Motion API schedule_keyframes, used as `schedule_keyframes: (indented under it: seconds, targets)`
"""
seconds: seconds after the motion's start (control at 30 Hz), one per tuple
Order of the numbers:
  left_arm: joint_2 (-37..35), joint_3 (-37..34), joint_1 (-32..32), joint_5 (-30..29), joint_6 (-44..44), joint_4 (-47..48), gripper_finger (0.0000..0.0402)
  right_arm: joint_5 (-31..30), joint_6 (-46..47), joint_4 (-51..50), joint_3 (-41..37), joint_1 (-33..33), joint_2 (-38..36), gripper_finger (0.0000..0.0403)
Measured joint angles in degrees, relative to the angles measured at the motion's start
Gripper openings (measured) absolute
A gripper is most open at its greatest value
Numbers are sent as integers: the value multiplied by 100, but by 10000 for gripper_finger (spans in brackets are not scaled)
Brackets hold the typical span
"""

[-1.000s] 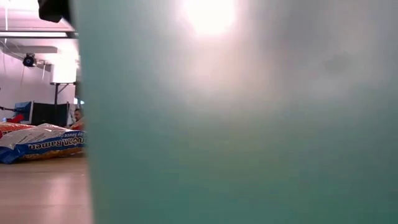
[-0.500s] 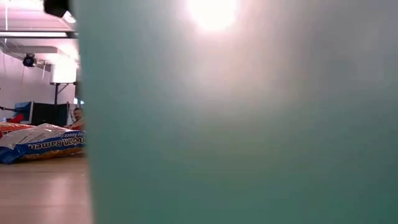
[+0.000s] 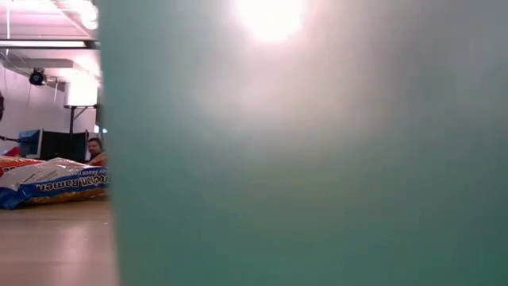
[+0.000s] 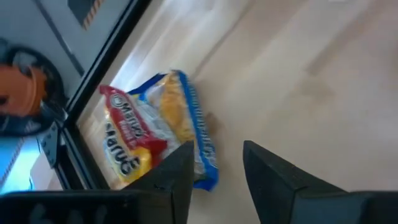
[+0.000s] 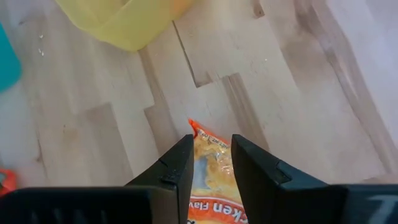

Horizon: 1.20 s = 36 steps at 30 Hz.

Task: Sort Maruchan noodles
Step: Put the red noodle pack into the transparent bin

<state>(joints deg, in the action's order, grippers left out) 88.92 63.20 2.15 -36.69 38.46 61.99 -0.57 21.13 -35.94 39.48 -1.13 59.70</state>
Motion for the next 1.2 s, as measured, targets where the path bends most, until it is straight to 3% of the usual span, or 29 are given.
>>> schedule_keyframes:
  seconds: [0.4,1.0,1.07,1.2]
  targets:
    - [-2,-199,1228,578,-926,-64,132,-10,-317,69,22,0,-2,96]
    - [-208,-201,585,688,-931,219,133,-10,-316,71,22,0,-2,88]
    - [-223,-208,572,337,-628,692,133,-10,-317,74,22,0,-2,85]
    - [-249,-224,602,236,0,1051,145,-10,-317,74,24,0,-2,80]
